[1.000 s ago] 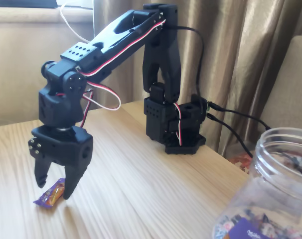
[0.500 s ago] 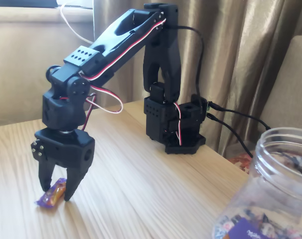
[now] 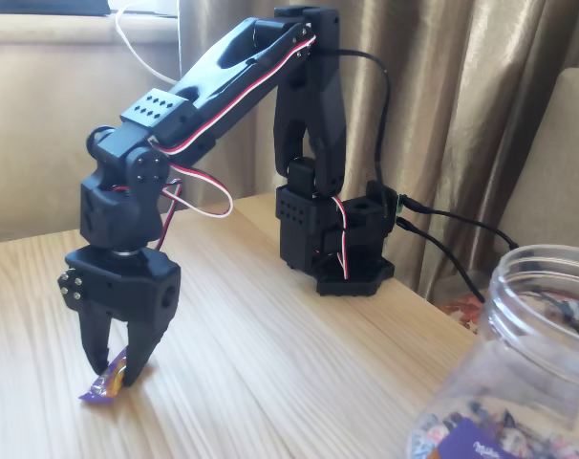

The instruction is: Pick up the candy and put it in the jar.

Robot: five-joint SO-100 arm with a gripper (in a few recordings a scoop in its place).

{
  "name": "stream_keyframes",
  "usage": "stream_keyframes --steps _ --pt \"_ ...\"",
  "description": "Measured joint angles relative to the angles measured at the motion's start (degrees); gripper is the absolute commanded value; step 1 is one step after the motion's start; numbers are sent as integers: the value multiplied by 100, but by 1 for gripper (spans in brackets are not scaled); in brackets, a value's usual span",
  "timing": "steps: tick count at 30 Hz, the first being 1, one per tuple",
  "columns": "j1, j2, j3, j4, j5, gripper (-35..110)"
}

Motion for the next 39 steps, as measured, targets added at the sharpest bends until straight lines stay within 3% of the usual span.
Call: stream_keyframes --steps 7,14,26,39 --pt "0 0 0 -53 -123 14" --pt "0 -44 0 -62 -123 0" --pt "0 -97 -18 -79 -176 0" --pt "44 88 -132 193 -1529 0"
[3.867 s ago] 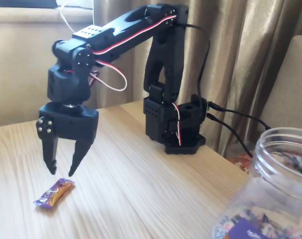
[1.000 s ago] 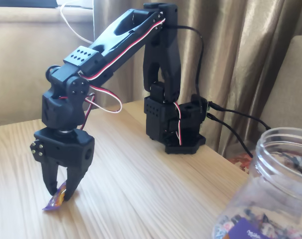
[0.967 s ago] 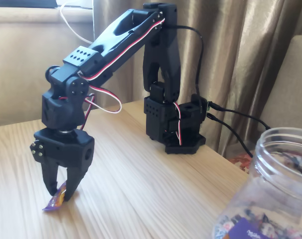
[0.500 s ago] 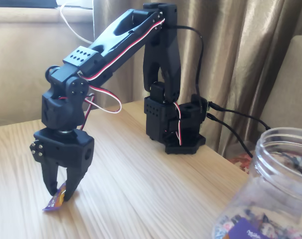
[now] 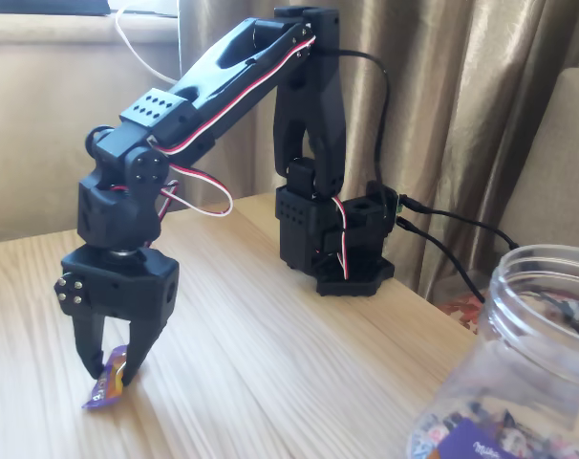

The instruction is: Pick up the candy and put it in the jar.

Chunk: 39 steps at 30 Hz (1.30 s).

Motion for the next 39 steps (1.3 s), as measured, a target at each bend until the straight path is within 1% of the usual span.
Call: stream_keyframes --steps 4,11,21,26,29,34,39 --pt "193 35 -325 369 -281 0" --pt "220 439 -870 861 -817 0" --pt "615 914 -2294 2145 -1626 0" --pt "563 1301 -2909 2558 -1837 0" --pt "431 1433 -3393 3059 -1890 0" --pt "105 1433 -4799 4104 -2013 0" --pt "-360 1784 -5159 4324 -1978 0"
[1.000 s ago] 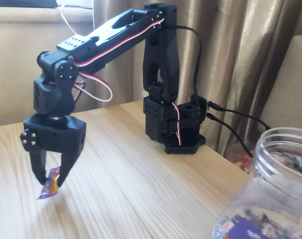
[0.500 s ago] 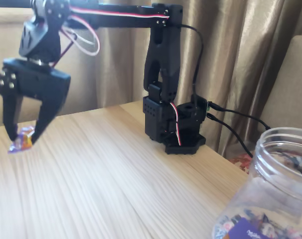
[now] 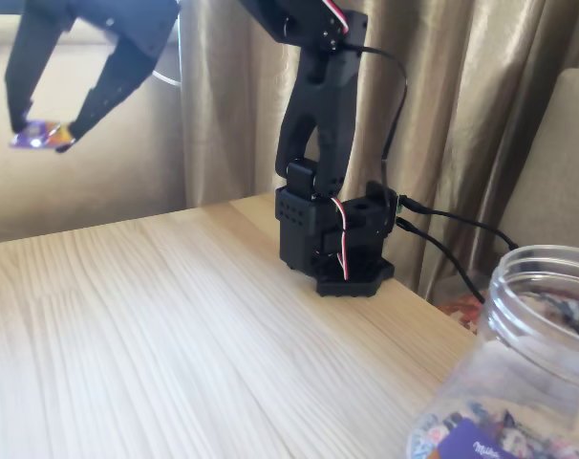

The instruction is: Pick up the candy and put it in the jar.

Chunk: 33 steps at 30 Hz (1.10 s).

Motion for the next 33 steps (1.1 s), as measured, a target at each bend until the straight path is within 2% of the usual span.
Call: stream_keyframes --steps 21,33 --pt "-3480 1028 -158 -44 -185 0" --pt "-5871 492 -158 -958 -325 0"
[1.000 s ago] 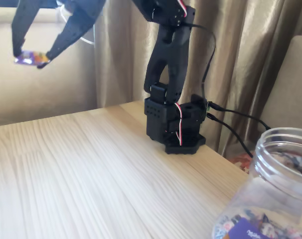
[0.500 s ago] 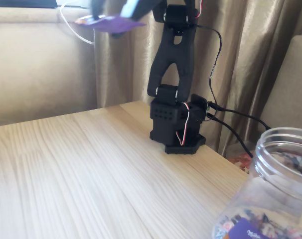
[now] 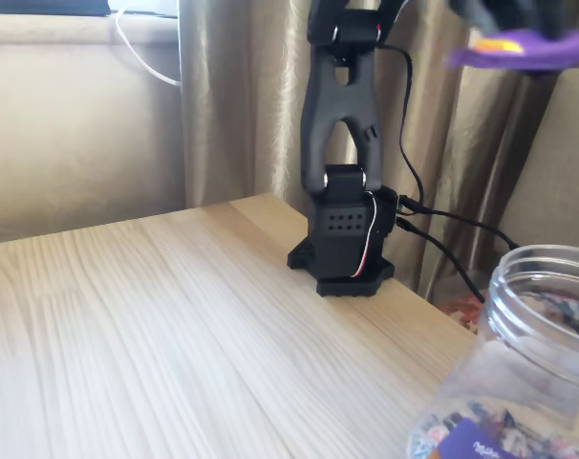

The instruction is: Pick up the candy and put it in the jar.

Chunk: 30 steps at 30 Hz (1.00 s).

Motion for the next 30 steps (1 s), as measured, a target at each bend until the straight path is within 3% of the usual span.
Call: stream_keyframes --steps 11,30 --pt "-809 -835 18 -738 158 0" --pt "-88 -158 2496 -2162 -97 0"
